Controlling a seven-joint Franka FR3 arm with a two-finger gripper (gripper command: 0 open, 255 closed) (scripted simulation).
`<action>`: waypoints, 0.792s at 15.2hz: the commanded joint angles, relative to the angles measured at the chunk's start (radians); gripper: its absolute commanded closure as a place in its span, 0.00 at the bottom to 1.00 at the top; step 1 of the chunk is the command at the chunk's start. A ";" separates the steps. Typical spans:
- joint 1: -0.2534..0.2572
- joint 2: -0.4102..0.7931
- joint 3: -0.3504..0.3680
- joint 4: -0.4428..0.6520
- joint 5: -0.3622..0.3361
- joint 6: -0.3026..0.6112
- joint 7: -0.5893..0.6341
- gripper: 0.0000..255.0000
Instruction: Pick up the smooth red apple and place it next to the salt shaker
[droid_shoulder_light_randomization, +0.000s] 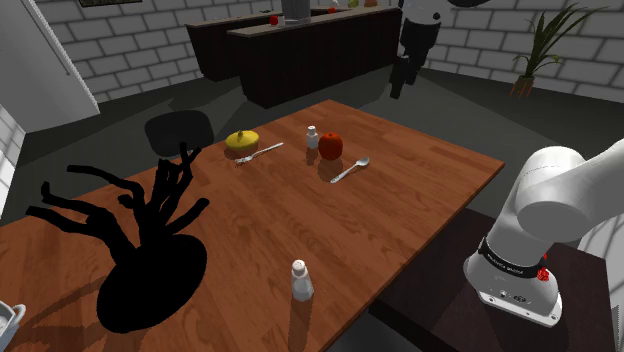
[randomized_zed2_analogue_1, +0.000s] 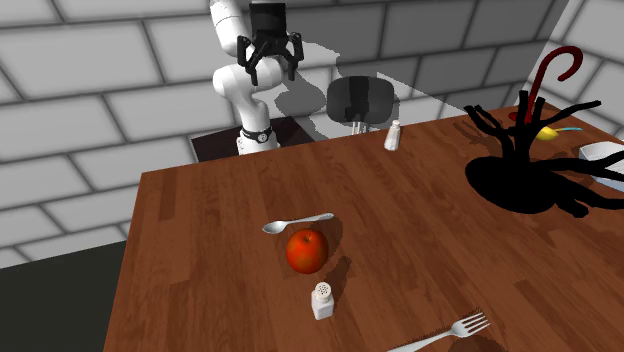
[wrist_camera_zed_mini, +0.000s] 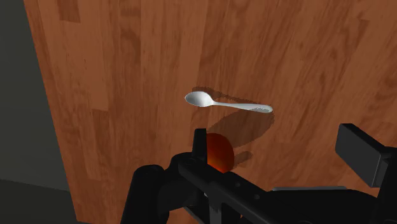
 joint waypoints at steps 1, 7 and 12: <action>0.000 0.000 0.000 0.000 0.000 0.000 0.000 0.00; -0.005 0.227 -0.009 0.072 -0.006 0.121 0.023 0.00; -0.010 0.424 -0.018 0.168 -0.007 0.194 0.038 0.00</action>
